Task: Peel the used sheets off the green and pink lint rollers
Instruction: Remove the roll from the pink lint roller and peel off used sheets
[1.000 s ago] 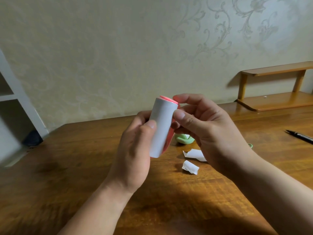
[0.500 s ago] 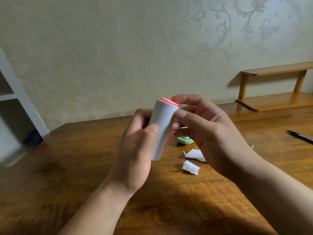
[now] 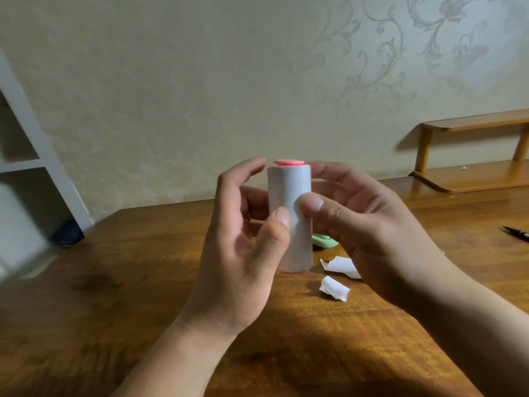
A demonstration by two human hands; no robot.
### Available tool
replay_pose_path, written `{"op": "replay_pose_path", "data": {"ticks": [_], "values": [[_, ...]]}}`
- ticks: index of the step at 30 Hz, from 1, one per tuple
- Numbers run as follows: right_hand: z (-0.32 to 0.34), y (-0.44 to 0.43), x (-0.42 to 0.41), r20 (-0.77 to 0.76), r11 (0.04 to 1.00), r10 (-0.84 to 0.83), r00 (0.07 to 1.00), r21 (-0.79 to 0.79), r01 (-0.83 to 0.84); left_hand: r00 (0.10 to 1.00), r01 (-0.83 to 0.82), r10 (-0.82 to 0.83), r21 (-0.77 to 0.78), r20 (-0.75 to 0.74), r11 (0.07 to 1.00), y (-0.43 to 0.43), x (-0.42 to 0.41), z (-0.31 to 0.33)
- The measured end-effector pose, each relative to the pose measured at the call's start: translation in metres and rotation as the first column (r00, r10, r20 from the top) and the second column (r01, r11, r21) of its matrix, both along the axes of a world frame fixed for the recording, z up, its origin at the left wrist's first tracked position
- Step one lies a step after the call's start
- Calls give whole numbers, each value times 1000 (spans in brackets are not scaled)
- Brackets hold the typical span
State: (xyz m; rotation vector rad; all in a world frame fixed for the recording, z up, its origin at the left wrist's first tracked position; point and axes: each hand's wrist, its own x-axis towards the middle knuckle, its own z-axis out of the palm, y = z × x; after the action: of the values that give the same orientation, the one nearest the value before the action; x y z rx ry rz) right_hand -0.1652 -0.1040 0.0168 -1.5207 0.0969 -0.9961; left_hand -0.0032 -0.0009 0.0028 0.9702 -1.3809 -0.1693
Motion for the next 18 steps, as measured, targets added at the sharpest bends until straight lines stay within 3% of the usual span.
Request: {"op": "replay_pose_path", "data": {"ticks": [3,8,18], "values": [[-4,1,1,-23,990,-105,994,-96,102,999,31,-32,-30,-2,999,1,-1,4],[-8,4,3,-19,981,-127,992,-150,123,999,-48,47,-86,-12,995,0,0,9],[-11,1,5,-41,995,-37,998,-89,33,987,-159,157,-93,-21,983,-1,5,9]]}}
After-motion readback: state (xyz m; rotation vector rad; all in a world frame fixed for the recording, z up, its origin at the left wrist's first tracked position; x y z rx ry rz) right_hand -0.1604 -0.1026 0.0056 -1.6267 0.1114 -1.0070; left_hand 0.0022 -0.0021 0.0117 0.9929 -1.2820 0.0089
